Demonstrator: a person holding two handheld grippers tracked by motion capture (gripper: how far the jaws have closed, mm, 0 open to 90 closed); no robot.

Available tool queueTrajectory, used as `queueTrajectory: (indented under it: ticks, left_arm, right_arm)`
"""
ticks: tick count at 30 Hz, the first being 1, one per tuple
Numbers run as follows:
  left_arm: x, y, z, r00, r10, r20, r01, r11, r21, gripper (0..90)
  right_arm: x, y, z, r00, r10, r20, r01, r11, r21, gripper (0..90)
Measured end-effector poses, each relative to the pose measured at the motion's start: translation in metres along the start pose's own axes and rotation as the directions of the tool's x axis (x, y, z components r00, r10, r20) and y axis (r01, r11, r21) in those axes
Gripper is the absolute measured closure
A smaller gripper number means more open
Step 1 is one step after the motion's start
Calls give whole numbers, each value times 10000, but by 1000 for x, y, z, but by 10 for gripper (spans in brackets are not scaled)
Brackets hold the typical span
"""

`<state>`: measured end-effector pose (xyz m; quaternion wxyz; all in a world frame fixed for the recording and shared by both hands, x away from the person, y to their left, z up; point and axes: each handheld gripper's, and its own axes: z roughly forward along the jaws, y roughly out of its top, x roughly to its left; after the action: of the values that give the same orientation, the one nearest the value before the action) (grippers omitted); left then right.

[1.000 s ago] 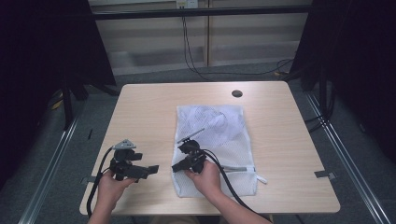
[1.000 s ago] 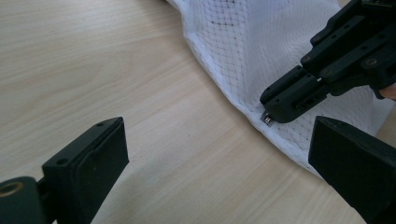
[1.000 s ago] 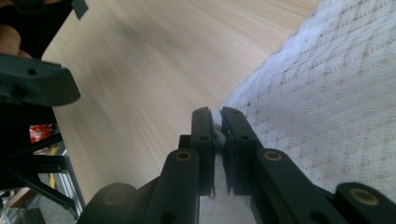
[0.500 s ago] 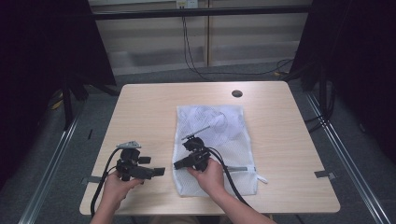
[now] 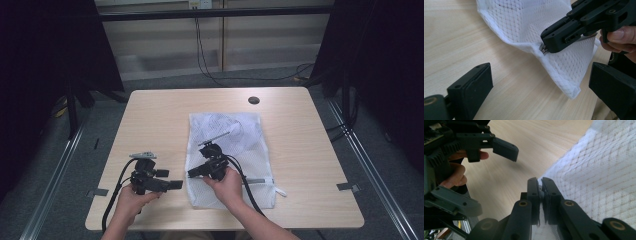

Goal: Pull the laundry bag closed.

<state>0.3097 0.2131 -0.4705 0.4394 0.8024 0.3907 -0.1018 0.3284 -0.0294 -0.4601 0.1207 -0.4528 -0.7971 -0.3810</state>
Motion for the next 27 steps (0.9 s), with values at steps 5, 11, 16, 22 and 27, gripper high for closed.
queueTrajectory:
  ticks: [5, 11, 16, 22, 27]
  left_arm:
    - [-1, 1, 5, 9996, -166, 218, 166, 9999, 43, 71]
    - [-3, 1, 13, 9989, -190, 440, 179, 9995, 255, 102]
    - [-5, 2, 20, 9951, -441, 882, 419, 9988, 271, 162]
    - [-5, 3, 26, 9945, -443, 948, 406, 9983, 408, 231]
    - [-6, 4, 31, 9931, -562, 1031, 531, 9981, 325, 304]
  right_arm:
    - [2, 1, -2, 10000, -96, -26, 96, 9999, -69, 848]
    - [2, 2, -6, 10000, -39, -73, 38, 9998, -196, 850]
    - [2, 1, -7, 9999, -92, -118, 89, 9996, -262, 850]
    - [2, 1, -10, 9997, -39, -238, 30, 9994, -357, 851]
    - [2, 1, -14, 9996, 10, -269, -20, 9992, -398, 851]
